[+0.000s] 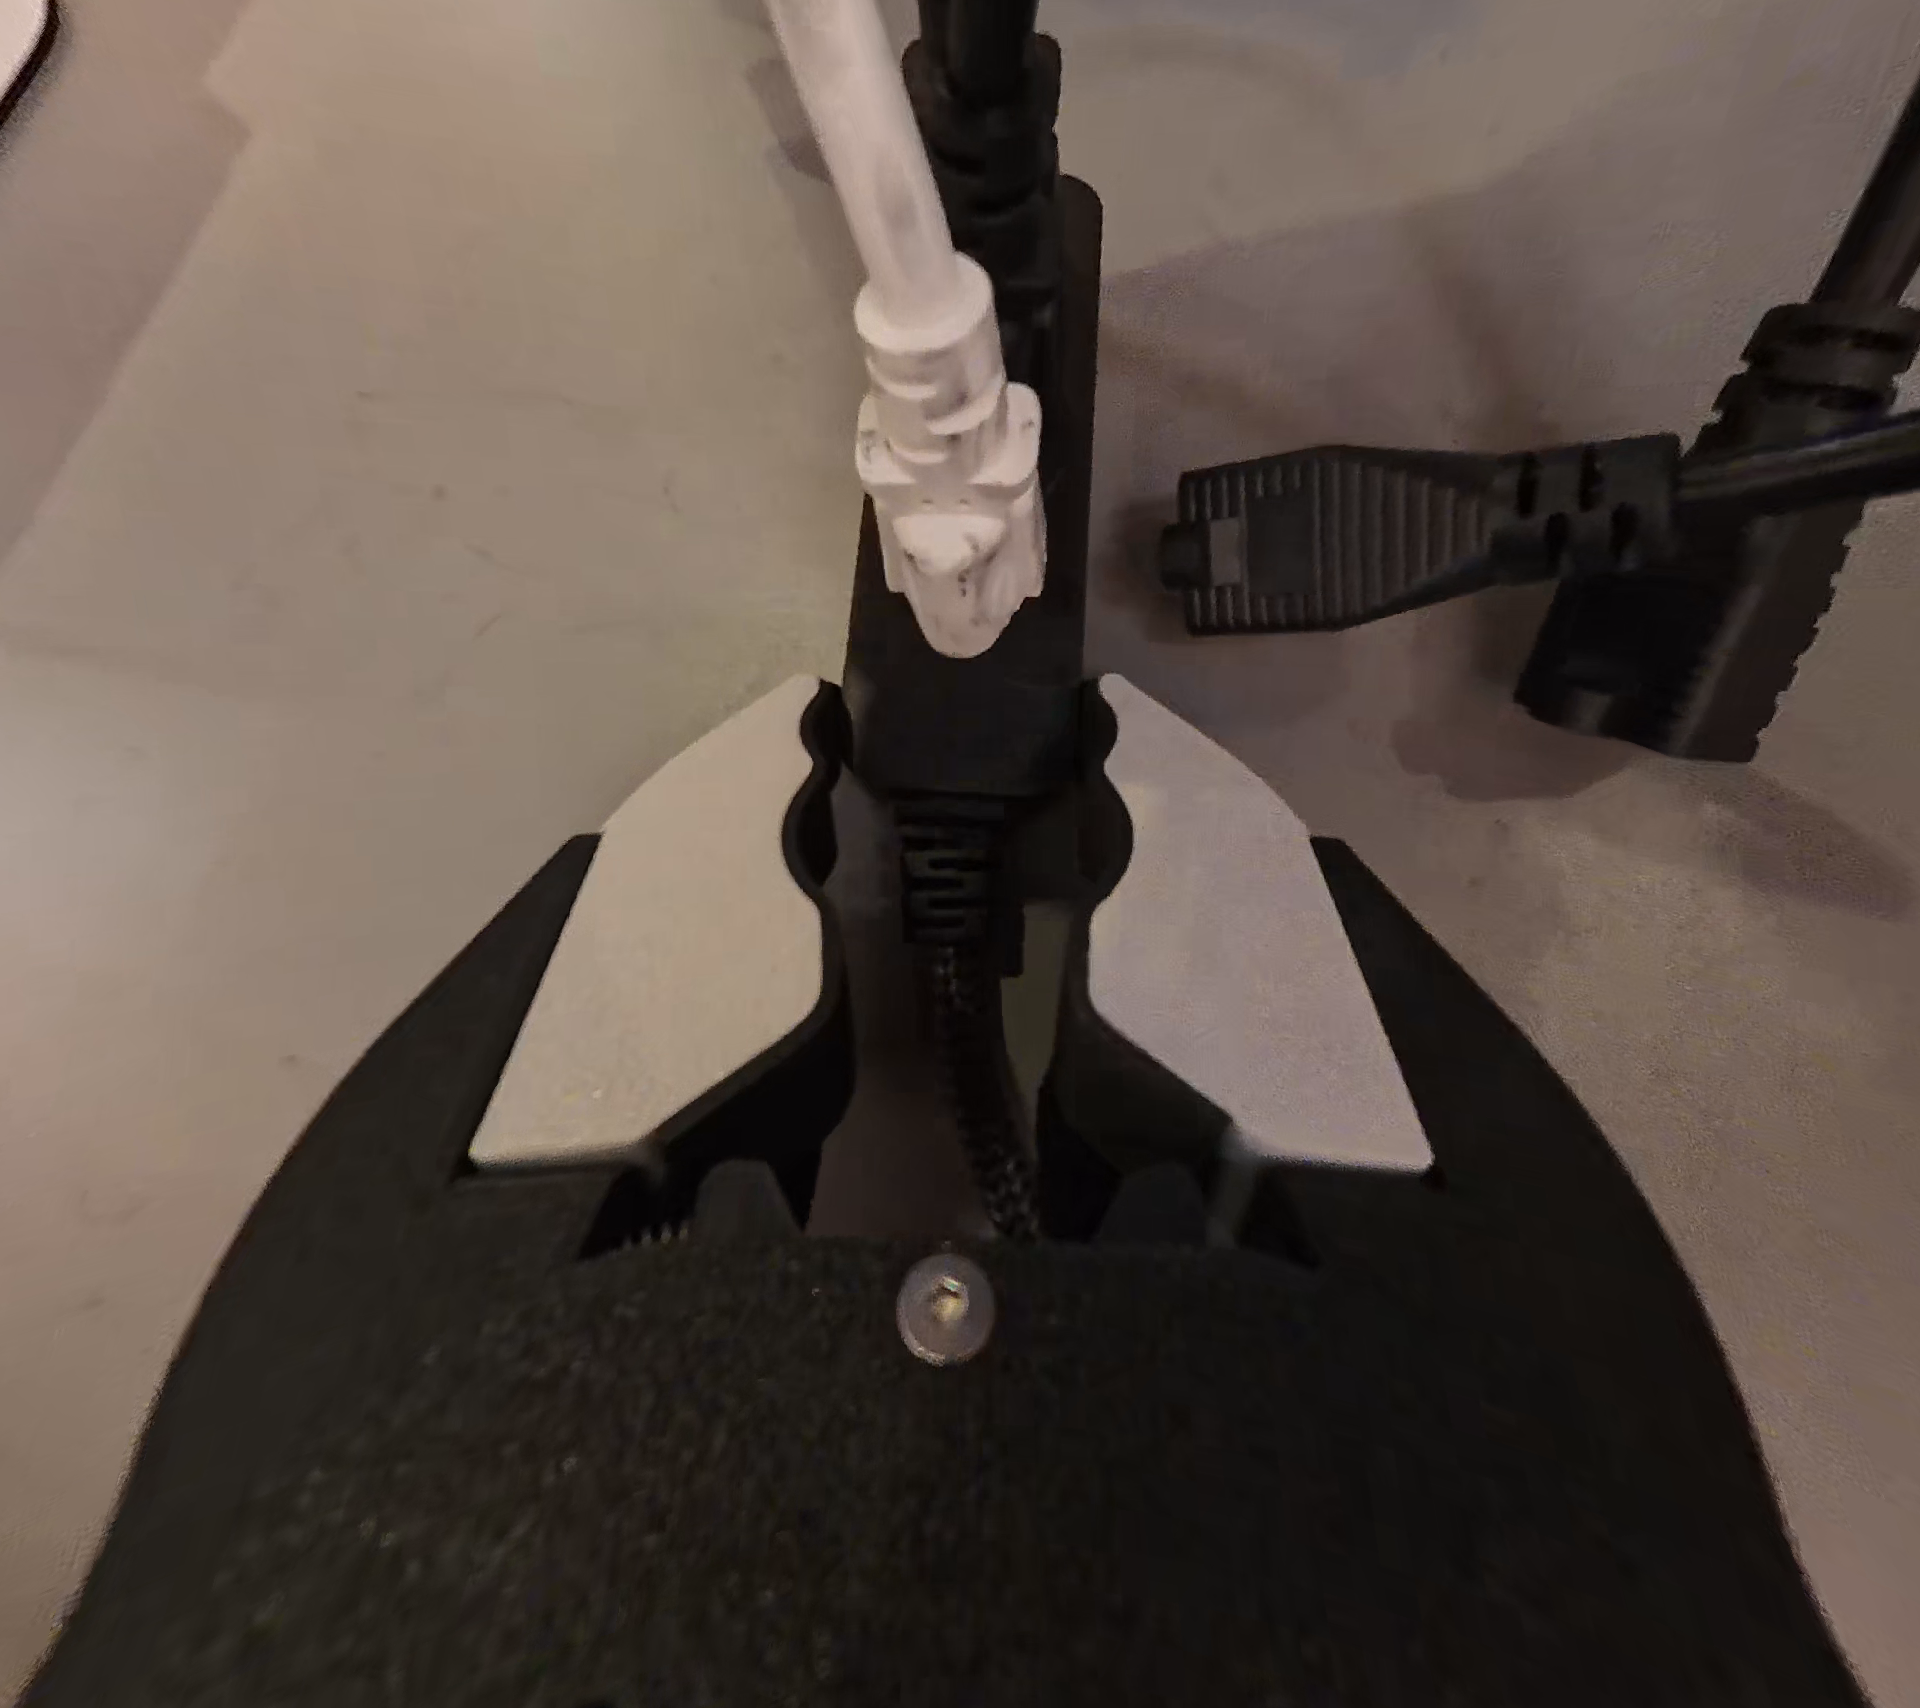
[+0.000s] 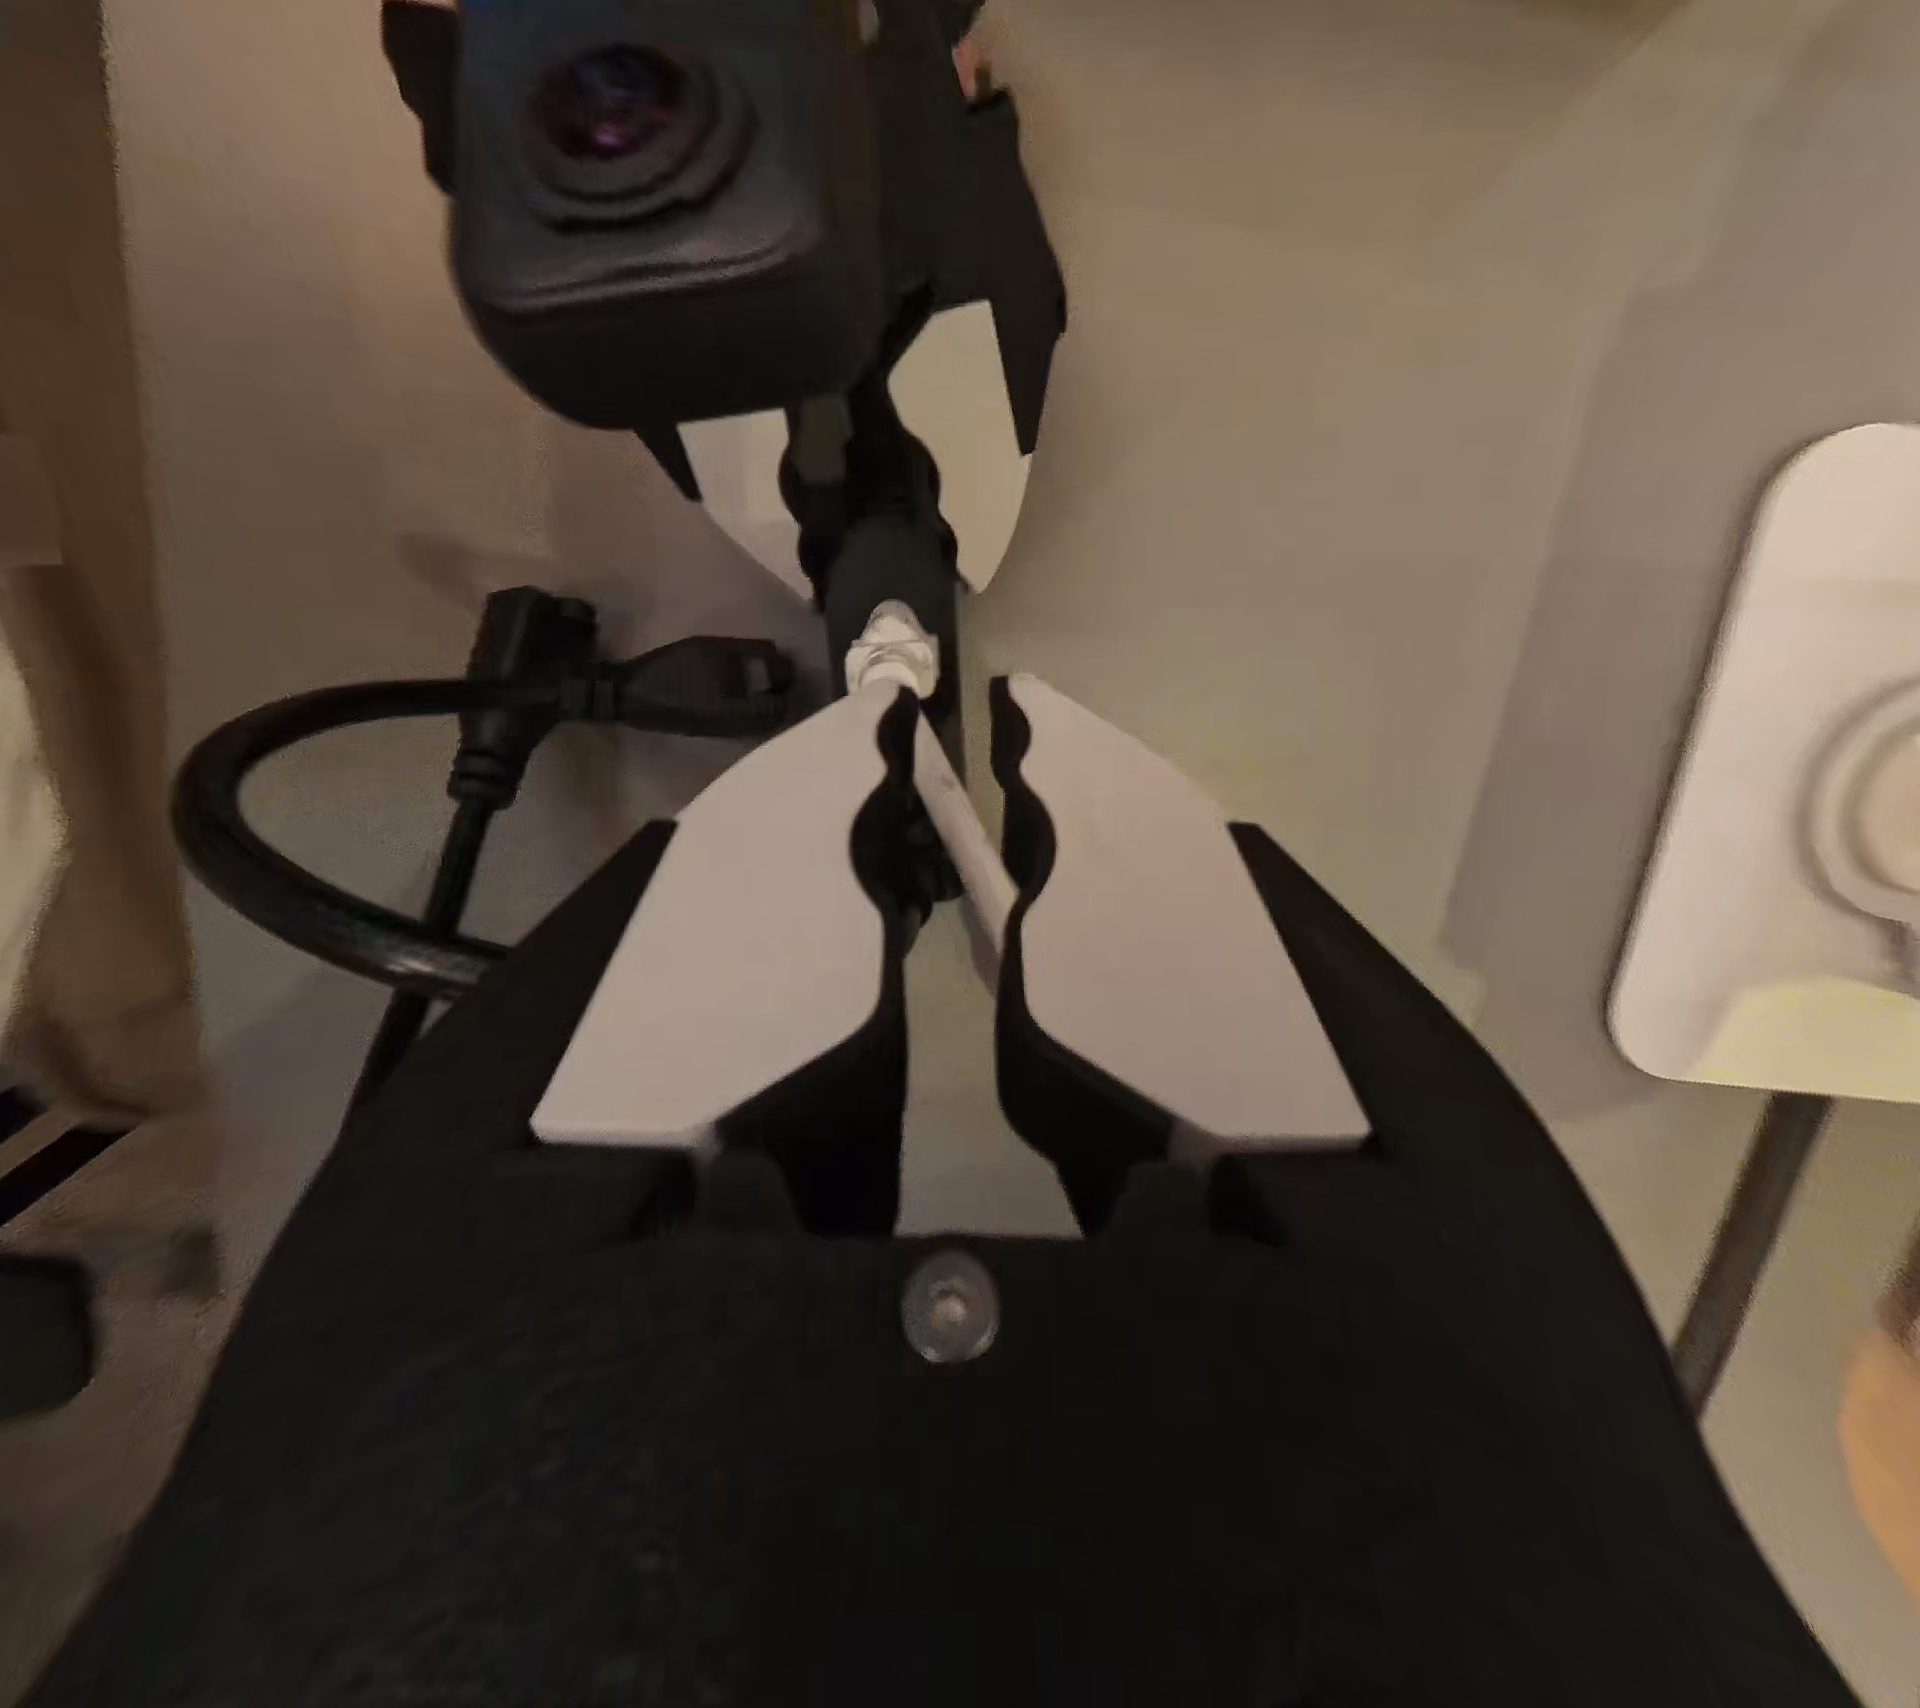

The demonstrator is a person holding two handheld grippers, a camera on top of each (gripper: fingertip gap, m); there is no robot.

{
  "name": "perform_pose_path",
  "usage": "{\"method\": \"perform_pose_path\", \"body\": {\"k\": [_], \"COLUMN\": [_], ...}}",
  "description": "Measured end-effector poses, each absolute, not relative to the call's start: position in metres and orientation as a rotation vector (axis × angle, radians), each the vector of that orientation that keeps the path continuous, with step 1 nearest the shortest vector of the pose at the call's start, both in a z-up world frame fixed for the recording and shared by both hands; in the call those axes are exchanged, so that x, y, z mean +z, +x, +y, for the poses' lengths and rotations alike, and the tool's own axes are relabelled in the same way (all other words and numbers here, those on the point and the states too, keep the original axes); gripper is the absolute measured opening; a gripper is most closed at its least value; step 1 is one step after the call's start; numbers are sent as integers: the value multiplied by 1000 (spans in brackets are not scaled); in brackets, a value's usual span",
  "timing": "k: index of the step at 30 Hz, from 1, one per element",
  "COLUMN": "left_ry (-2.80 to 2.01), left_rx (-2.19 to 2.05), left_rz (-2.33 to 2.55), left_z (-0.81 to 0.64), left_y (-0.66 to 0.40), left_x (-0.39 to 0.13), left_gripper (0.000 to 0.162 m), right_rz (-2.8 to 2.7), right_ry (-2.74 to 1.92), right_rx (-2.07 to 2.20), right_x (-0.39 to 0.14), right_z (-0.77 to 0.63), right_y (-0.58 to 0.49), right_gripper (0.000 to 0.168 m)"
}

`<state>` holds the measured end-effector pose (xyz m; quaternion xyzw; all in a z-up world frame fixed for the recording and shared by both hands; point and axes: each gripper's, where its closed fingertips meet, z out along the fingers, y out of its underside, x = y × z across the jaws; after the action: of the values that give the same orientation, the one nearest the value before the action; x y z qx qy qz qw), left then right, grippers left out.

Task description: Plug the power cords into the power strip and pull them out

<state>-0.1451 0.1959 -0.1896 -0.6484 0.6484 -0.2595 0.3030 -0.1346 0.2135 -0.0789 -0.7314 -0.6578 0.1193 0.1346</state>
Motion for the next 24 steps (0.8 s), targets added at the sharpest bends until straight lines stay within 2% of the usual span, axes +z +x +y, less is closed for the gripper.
{"method": "perform_pose_path", "body": {"k": [2, 6, 10, 15, 20, 24], "left_ry": [-1721, -1722, -1708, -1712, -1713, -1682], "left_rx": [-691, -694, -678, -680, -681, -693], "left_rz": [1718, 1719, 1719, 1719, 1720, 1756], "left_z": [196, 196, 196, 196, 196, 193], "left_y": [-145, -145, -145, -145, -145, -144], "left_x": [-190, -190, -189, -190, -190, -190], "left_gripper": [43, 43, 43, 43, 43, 43], "right_rz": [-1968, -2099, -2121, -2118, -1807, -1585], "right_ry": [-2196, -2144, -2240, -2296, -2265, -2263], "right_rx": [350, 244, 392, 294, 303, 418], "right_x": [-84, -87, -90, -89, -53, -58], "right_z": [214, 215, 203, 215, 229, 202], "right_y": [-131, -124, -136, -130, -96, -56], "right_gripper": [24, 34, 25, 43, 40, 31]}}
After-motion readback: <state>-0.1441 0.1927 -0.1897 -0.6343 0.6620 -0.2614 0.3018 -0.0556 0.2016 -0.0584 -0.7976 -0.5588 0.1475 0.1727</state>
